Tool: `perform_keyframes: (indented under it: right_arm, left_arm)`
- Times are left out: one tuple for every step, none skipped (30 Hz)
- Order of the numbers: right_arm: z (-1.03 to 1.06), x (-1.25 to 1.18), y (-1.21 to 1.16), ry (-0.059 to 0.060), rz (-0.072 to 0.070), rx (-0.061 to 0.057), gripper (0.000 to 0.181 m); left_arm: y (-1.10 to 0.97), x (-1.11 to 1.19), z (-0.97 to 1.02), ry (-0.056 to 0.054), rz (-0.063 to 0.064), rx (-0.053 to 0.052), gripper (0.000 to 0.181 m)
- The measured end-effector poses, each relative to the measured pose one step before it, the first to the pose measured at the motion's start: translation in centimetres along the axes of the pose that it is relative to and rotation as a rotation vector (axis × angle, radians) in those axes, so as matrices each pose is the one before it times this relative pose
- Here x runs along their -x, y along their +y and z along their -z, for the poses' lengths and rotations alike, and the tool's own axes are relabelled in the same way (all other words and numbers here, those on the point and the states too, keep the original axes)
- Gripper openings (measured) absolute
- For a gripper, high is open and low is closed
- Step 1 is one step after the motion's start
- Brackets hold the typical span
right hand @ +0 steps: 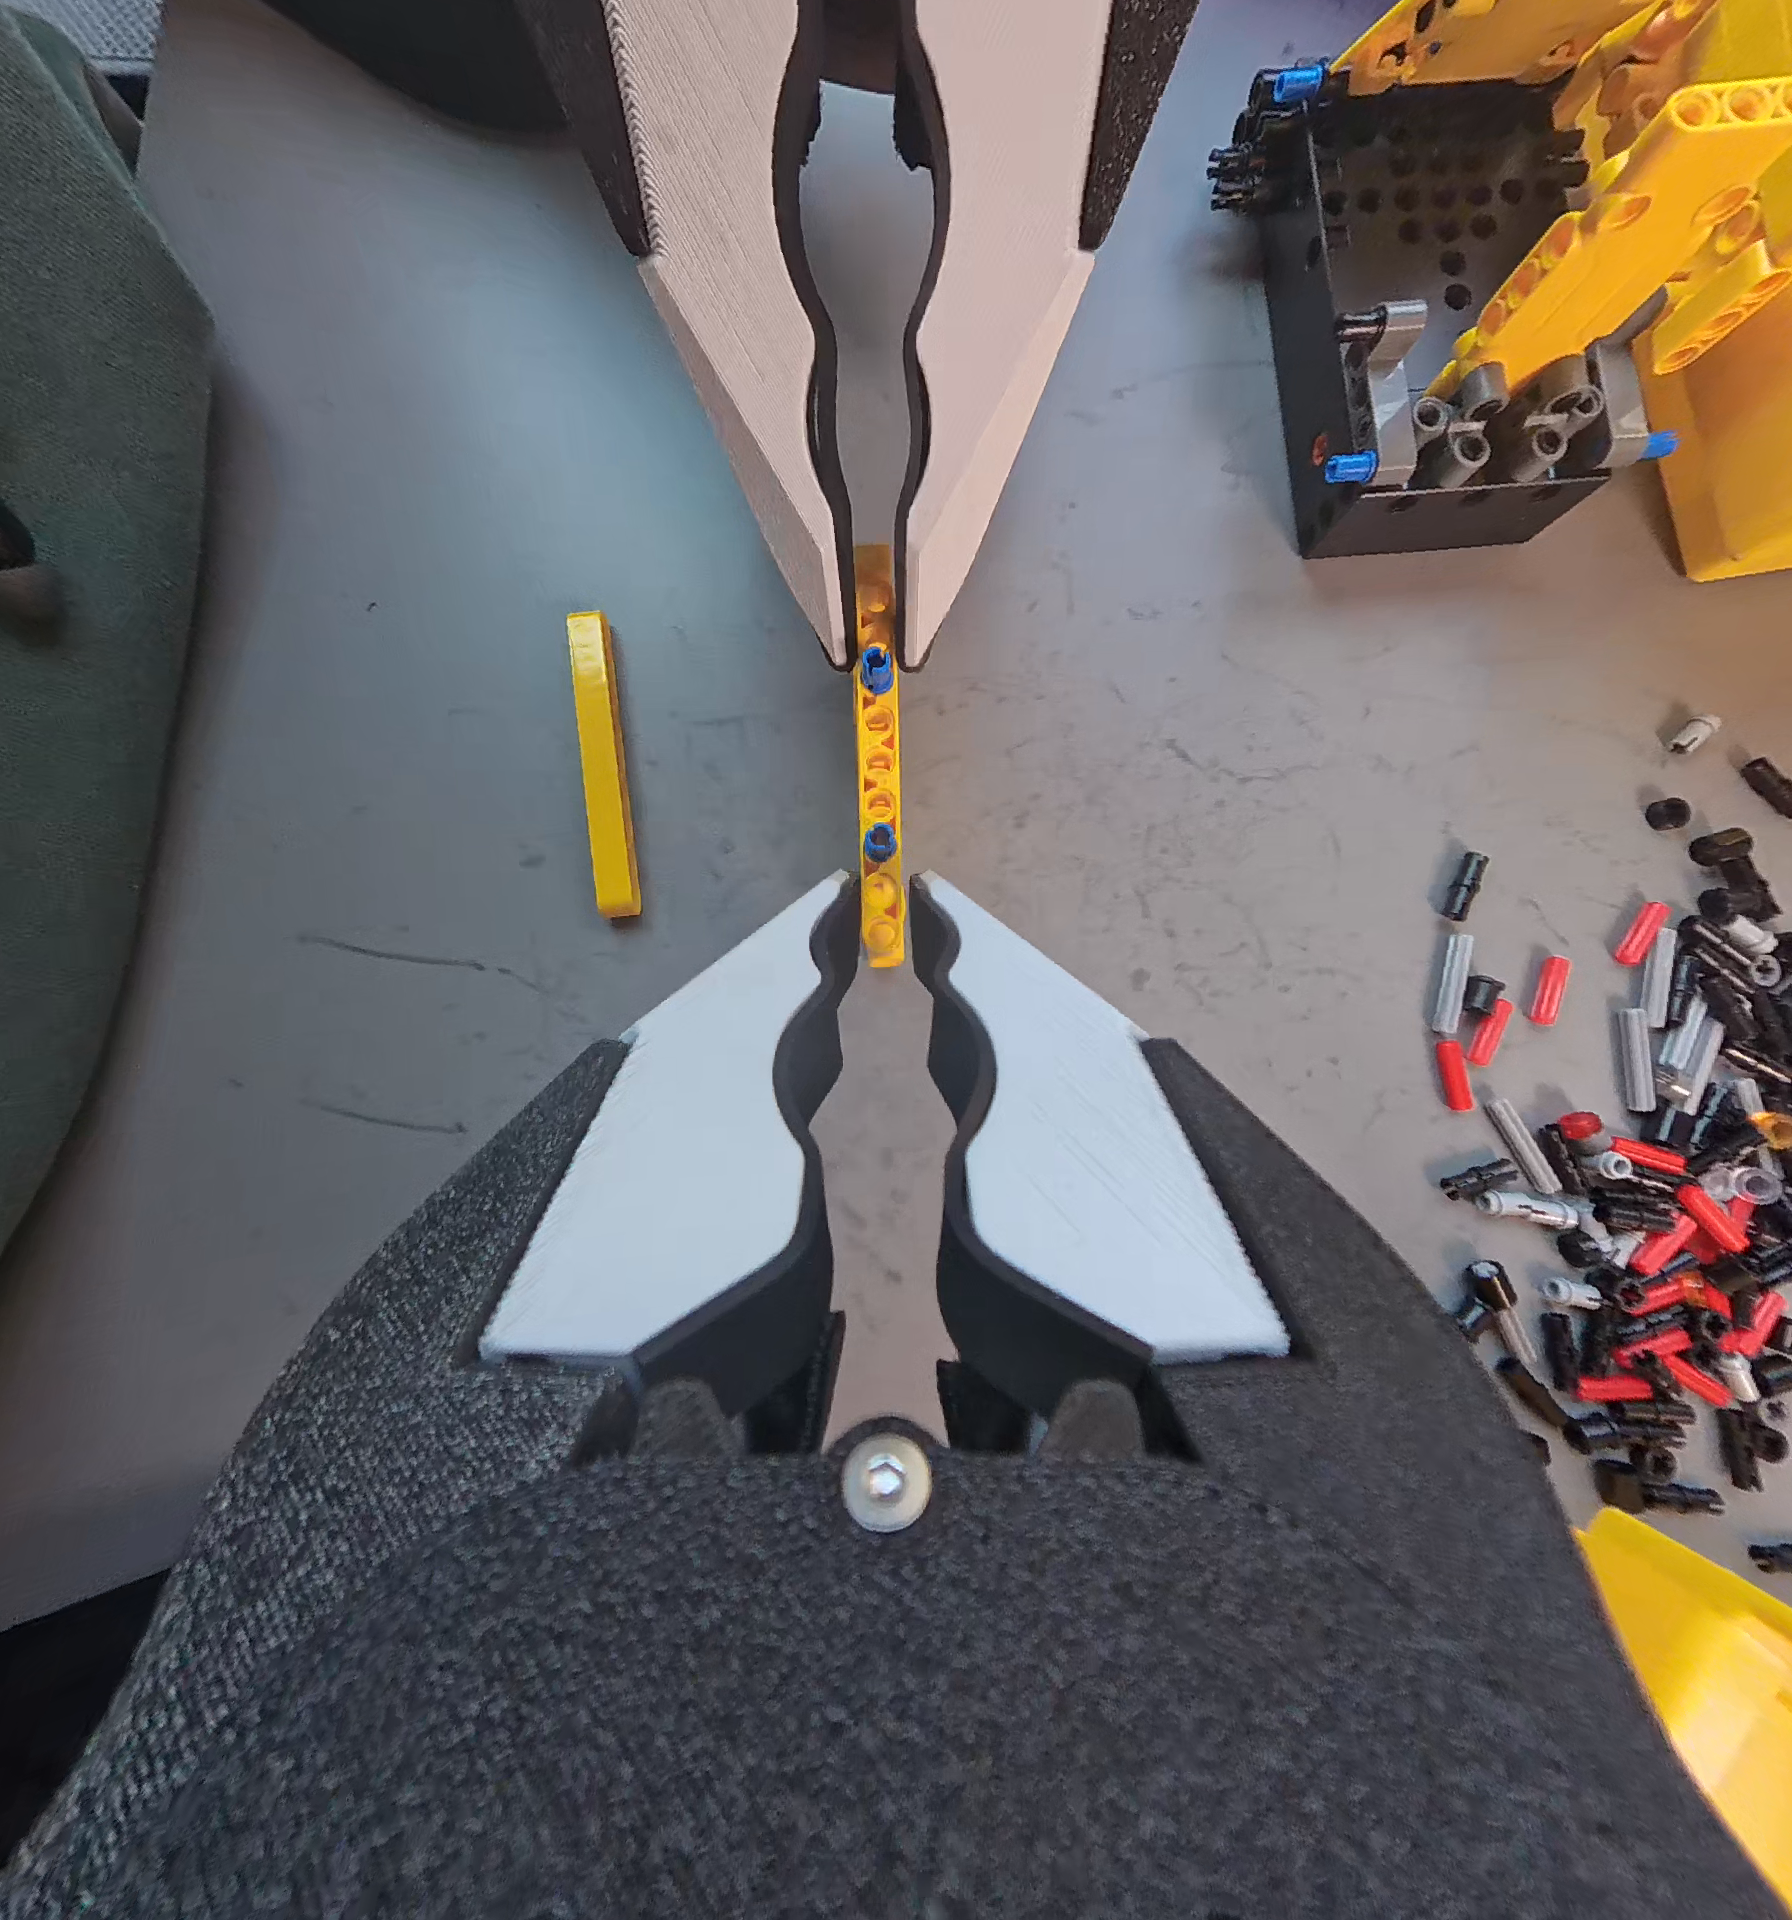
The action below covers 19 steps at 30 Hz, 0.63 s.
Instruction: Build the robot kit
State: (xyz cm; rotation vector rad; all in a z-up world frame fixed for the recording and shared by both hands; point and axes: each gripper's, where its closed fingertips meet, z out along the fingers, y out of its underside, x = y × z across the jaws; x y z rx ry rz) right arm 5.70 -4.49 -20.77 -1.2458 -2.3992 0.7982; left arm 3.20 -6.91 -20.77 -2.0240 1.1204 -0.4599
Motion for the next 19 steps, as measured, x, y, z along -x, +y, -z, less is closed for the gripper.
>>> perform_keyframes:
  right_arm:
    - [-0.03, -0.009, -0.116, 0.003, 0.001, -0.0053, 0.009]
    - [-0.025, 0.015, -0.113, 0.0012, 0.0028, -0.006, 0.01]
    - [-0.024, 0.021, -0.086, 0.0005, 0.0025, -0.0041, 0.01]
    - [-0.024, 0.023, -0.042, 0.0003, 0.0027, -0.0018, 0.01]
    - [-0.031, 0.038, -0.018, -0.0008, 0.0026, -0.0018, 0.007]
    - [-0.049, 0.057, 0.037, -0.0034, 0.0013, 0.0006, 0.007]
    - [-0.045, 0.008, 0.079, -0.0017, -0.0009, 0.001, 0.007]
    - [-0.044, 0.027, 0.059, -0.0047, -0.004, -0.0003, 0.007]
    - [-0.012, 0.041, 0.04, -0.0065, -0.0044, -0.0023, 0.007]
    - [0.004, -0.03, 0.029, -0.001, -0.0021, -0.0019, 0.007]
    - [0.023, -0.041, 0.024, 0.0014, 0.0009, -0.001, 0.007]
    - [0.005, 0.006, 0.008, -0.0012, 0.0004, 0.0003, 0.007]
    - [-0.001, -0.011, 0.003, -0.0003, 0.0013, 0.0007, 0.007]
    - [-0.001, 0.01, 0.005, -0.0009, 0.0006, 0.0011, 0.007]
    - [-0.011, 0.001, -0.004, -0.0014, 0.0005, 0.0019, 0.007]
    - [0.005, -0.016, 0.0, -0.0006, 0.001, 0.0018, 0.007]
    - [0.0, -0.01, -0.006, -0.0013, 0.0008, 0.0018, 0.007]
    - [-0.013, -0.01, -0.01, -0.0003, 0.002, 0.0013, 0.007]
    - [-0.005, -0.013, -0.014, -0.0008, 0.0013, 0.0016, 0.007]
  left_arm:
    - [-0.005, 0.011, -0.026, -0.0013, -0.0003, 0.0005, 0.006]
    - [0.005, -0.029, -0.014, 0.0016, 0.0013, 0.0005, 0.006]
    - [-0.004, -0.037, -0.022, 0.0019, 0.001, 0.0002, 0.006]
    - [-0.003, 0.014, -0.005, -0.0011, -0.0006, 0.0002, 0.006]
    - [-0.004, 0.019, -0.003, -0.0017, -0.0014, -0.0001, 0.006]
    - [-0.012, -0.019, -0.001, 0.0002, -0.002, -0.0012, 0.006]
    - [-0.027, -0.038, 0.007, 0.0014, -0.004, -0.0022, 0.006]
    - [0.005, -0.059, -0.012, 0.001, -0.0072, -0.0005, 0.006]
    - [0.118, -0.075, -0.016, 0.0017, -0.0089, 0.0061, 0.007]
    - [0.22, -0.046, -0.046, 0.0017, -0.0072, 0.012, 0.009]
    - [0.207, -0.026, -0.046, 0.001, -0.0034, 0.0099, 0.012]
    - [0.098, -0.049, -0.03, 0.0035, -0.0022, 0.0041, 0.013]
    - [-0.024, -0.07, 0.003, 0.0034, -0.003, -0.0012, 0.014]
    - [-0.081, -0.002, 0.041, -0.0013, -0.0031, -0.0044, 0.014]
    - [-0.086, 0.014, 0.05, -0.0017, -0.0025, -0.0043, 0.014]
    - [-0.065, -0.004, 0.077, -0.0006, -0.0024, -0.0029, 0.014]
    - [-0.082, 0.068, 0.099, -0.0052, -0.003, -0.0041, 0.014]
    - [-0.127, 0.097, 0.114, -0.0066, -0.0024, -0.0065, 0.014]
    - [-0.164, 0.083, 0.1, -0.0061, -0.0006, -0.0079, 0.014]
